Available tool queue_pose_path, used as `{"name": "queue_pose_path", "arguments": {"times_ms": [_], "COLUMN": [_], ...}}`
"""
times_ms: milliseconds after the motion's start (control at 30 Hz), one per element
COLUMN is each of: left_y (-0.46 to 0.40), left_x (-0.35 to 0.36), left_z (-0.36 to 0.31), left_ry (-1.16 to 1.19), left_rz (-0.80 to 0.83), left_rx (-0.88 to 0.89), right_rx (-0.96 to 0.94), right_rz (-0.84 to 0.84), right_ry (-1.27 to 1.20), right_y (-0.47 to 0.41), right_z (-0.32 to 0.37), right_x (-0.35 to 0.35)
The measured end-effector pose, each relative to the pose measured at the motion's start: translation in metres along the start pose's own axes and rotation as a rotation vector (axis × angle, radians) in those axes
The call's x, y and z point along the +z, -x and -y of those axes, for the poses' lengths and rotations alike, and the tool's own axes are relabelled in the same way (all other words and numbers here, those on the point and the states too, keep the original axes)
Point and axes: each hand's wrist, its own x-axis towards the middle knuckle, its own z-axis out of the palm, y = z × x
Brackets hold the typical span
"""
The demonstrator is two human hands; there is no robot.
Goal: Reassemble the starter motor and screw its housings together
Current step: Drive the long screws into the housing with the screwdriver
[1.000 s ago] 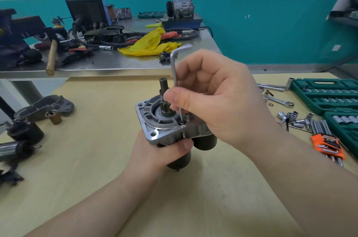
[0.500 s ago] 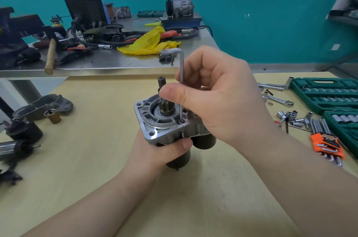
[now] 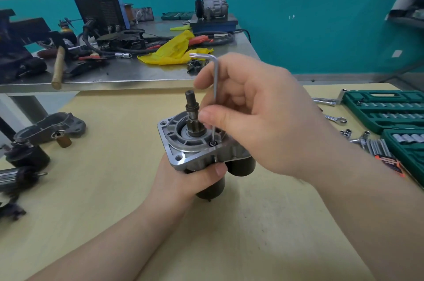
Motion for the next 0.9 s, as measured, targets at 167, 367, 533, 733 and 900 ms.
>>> {"name": "queue_pose_path", "arguments": {"times_ms": [167, 367, 533, 733, 900], "left_y": [0.000, 0.001, -0.001, 0.001, 0.000], "left_x": [0.000, 0.001, 0.002, 0.001, 0.002], "left_z": [-0.001, 0.001, -0.001, -0.001, -0.002], "left_ry": [0.017, -0.009, -0.005, 0.009, 0.025], "left_rz": [-0.003, -0.035, -0.023, 0.013, 0.001], "left_rx": [0.022, 0.022, 0.036, 0.020, 0.029], "right_rx": [-0.067, -0.028, 0.059, 0.080, 0.013], "right_rz": [-0.129, -0.082, -0.091, -0.181, -0.115], "right_ry": [0.043, 0.012, -0.136, -0.119, -0.115], "right_y": [0.001, 0.001, 0.001, -0.003, 0.001], "right_z": [-0.002, -0.001, 0.001, -0.004, -0.002], "right_x": [0.012, 0.012, 0.015, 0.017, 0.016]}}
